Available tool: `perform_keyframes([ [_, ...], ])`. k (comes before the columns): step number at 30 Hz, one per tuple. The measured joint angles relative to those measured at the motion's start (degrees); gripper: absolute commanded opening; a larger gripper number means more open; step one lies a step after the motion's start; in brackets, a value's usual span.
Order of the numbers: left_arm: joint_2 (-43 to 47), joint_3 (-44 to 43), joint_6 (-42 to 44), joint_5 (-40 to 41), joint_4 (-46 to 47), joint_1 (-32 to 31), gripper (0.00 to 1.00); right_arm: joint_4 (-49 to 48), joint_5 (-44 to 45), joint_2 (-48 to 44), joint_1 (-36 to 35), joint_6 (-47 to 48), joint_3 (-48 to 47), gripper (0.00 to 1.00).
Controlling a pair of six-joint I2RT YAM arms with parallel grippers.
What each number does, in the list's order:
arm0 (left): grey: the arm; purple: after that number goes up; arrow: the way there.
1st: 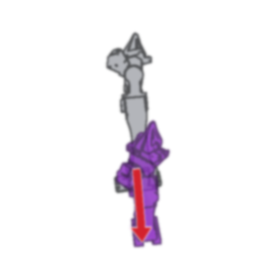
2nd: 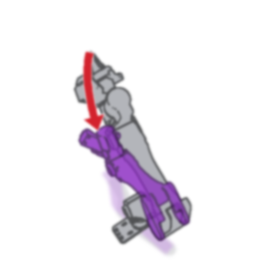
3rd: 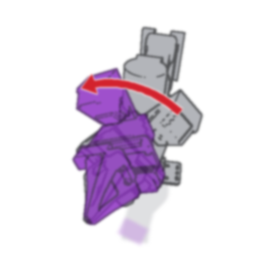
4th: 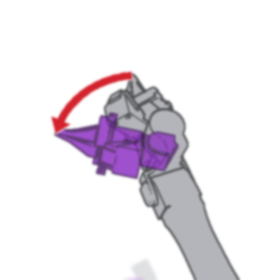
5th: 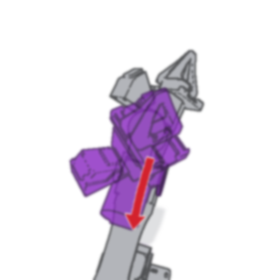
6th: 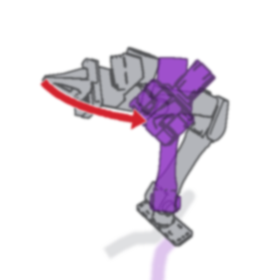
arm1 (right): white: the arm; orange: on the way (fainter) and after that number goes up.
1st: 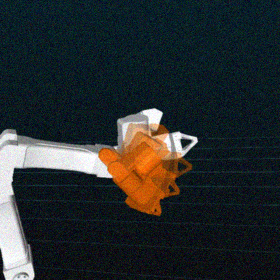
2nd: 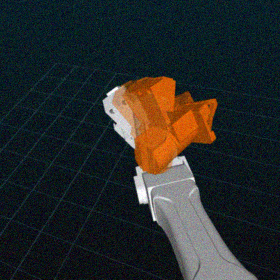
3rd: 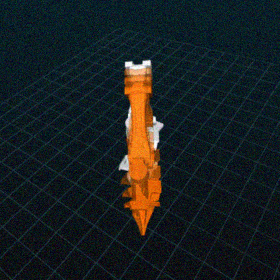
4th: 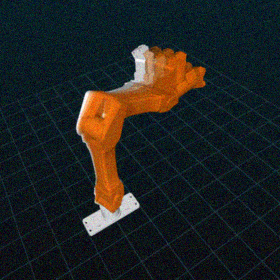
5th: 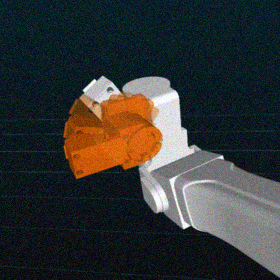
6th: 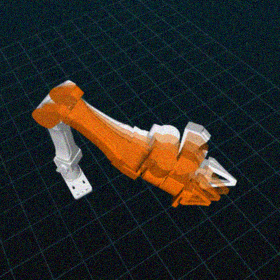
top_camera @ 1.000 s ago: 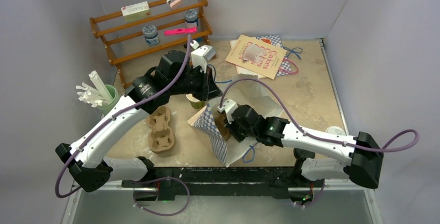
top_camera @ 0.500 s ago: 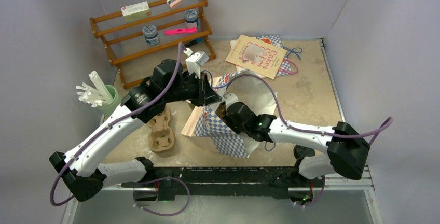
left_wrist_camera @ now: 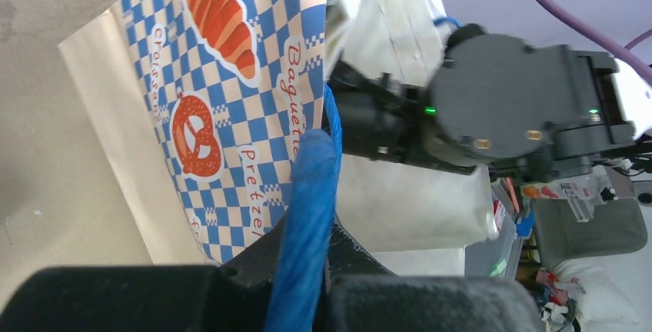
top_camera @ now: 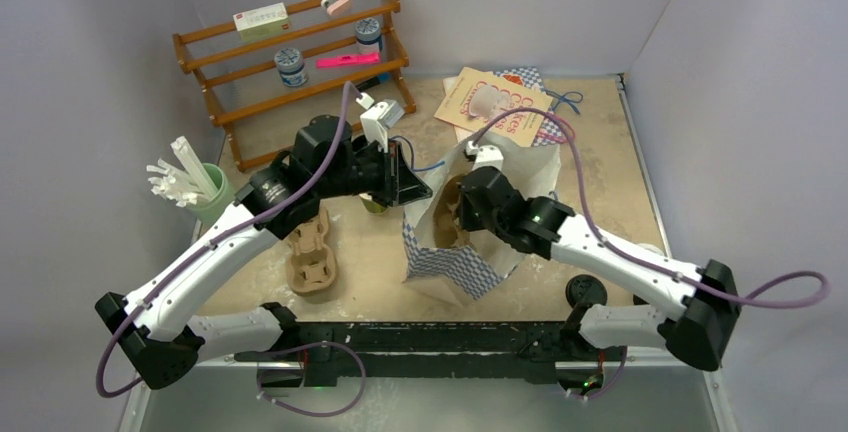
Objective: Pack the takeout coffee
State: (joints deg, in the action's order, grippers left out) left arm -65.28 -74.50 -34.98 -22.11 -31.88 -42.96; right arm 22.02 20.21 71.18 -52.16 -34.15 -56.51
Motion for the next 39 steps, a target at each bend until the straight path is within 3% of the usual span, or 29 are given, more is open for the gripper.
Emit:
perform_keyframes([
  [5,0.31,5.07,-1.99,0.57,8.81,-0.37,0.0,3.5,5.57,-5.4,-0.04,-4.31,0.0,0.0],
  [16,-1.66,7.28,1.27,3.48,25.22,-1.92,0.0,8.17,14.67,-4.02,0.2,-11.82,-0.22,0.0],
  [29,-0.44,12.02,4.61,2.54,29.7,-2.12,0.0,7.8,14.38,-1.38,8.5,-16.83,-0.79,0.0],
  [39,0.59,16.46,2.58,1.99,31.76,-2.12,0.0,10.86,11.8,11.02,12.24,-19.23,-2.8,0.0],
])
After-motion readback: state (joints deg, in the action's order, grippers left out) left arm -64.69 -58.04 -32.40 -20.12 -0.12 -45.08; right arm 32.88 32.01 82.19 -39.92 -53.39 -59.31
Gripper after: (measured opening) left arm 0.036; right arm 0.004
